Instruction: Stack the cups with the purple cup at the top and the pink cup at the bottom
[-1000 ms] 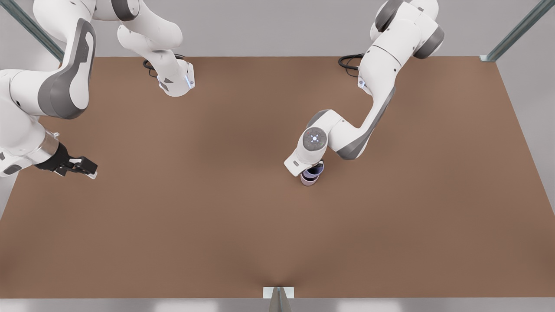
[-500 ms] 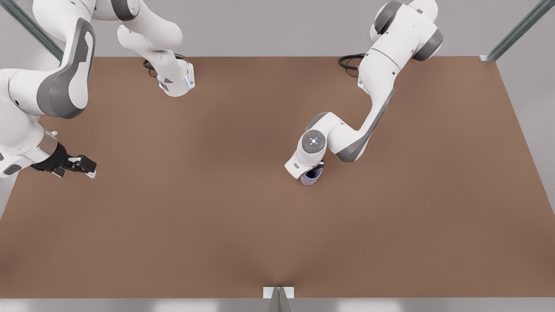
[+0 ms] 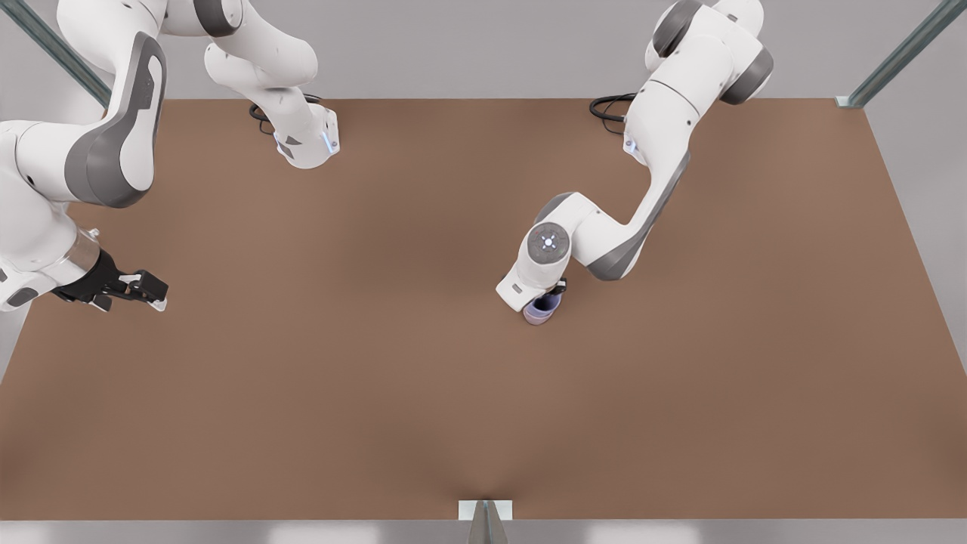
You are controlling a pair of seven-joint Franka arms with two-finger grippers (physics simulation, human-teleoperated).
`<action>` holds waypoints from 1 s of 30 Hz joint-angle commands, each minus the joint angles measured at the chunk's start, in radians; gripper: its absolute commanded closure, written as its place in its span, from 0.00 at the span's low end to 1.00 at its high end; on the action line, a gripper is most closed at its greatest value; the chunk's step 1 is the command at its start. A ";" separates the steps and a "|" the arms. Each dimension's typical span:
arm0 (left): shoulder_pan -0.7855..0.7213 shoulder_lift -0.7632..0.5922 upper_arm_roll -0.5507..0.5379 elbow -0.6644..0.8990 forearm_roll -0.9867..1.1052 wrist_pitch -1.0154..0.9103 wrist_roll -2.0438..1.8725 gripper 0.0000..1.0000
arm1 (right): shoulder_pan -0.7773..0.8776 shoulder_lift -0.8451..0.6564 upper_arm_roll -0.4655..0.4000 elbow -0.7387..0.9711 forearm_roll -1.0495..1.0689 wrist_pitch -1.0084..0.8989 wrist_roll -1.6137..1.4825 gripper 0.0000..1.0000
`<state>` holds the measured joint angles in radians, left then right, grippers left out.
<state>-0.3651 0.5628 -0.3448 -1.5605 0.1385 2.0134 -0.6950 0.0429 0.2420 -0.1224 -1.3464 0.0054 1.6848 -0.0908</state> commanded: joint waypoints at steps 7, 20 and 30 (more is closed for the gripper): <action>0.000 -0.009 0.000 0.005 0.001 -0.007 -0.020 0.37 | 0.000 -0.001 0.000 0.001 0.001 0.007 -0.023 0.00; 0.026 -0.132 0.526 0.258 -0.175 -0.489 0.697 0.00 | 0.000 -0.001 0.000 0.001 0.001 0.007 -0.023 0.00; 0.311 -0.317 0.248 0.220 -0.094 -0.456 0.825 0.00 | 0.000 -0.001 0.000 0.001 0.001 0.007 -0.023 0.00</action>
